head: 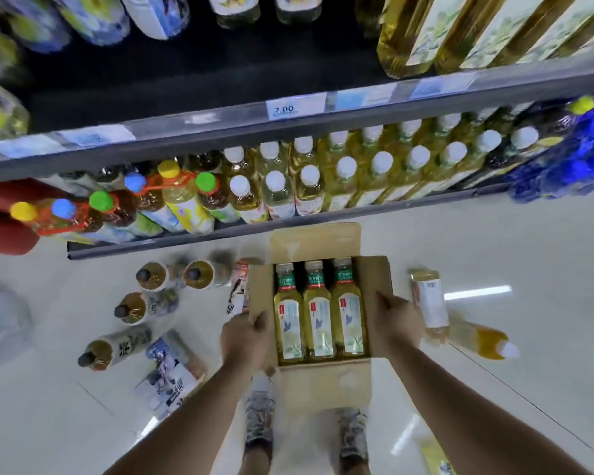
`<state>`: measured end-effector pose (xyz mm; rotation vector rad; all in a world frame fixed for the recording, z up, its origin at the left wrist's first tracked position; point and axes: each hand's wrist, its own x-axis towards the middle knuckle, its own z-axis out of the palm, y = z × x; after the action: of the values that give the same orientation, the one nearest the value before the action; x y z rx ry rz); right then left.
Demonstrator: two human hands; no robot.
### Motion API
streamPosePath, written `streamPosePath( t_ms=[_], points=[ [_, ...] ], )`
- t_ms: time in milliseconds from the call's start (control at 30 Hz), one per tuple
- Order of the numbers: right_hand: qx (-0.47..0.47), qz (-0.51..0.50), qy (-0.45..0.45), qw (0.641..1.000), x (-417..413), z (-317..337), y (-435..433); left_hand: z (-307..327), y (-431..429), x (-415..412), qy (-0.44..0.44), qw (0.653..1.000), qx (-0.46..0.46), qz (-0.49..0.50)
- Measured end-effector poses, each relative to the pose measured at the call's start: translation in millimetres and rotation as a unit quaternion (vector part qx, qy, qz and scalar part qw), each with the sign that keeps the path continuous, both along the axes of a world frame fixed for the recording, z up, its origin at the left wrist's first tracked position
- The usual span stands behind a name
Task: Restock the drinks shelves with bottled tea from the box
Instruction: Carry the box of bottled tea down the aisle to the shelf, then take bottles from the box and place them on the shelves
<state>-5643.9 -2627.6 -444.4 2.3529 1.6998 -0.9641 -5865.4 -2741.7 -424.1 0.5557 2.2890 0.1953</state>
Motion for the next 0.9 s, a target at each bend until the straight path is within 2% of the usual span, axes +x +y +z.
streamPosePath(
  t_ms=[200,300,467,700,900],
  points=[
    [-0.022,0.016,-0.005,1.000,1.0,-23.2,44.5,-37.1,14.5,-40.5,-0.045,0.998,0.017,0.037],
    [-0.031,0.004,-0.008,0.999,5.2,-21.3,35.3,-34.2,5.2,-37.6,-0.049,0.997,0.009,0.059],
    [-0.036,0.005,-0.018,0.999,9.6,-5.2,23.4,-12.0,-1.0,-33.6,-0.019,0.998,0.034,0.044],
    [-0.013,-0.042,0.040,0.998,9.1,58.3,-8.0,39.3,-1.0,-22.9,-0.016,0.994,0.070,-0.086],
    [-0.001,0.050,0.018,0.999,19.1,111.4,-39.9,90.1,-3.0,5.2,-0.001,0.971,0.065,-0.228]
  ],
)
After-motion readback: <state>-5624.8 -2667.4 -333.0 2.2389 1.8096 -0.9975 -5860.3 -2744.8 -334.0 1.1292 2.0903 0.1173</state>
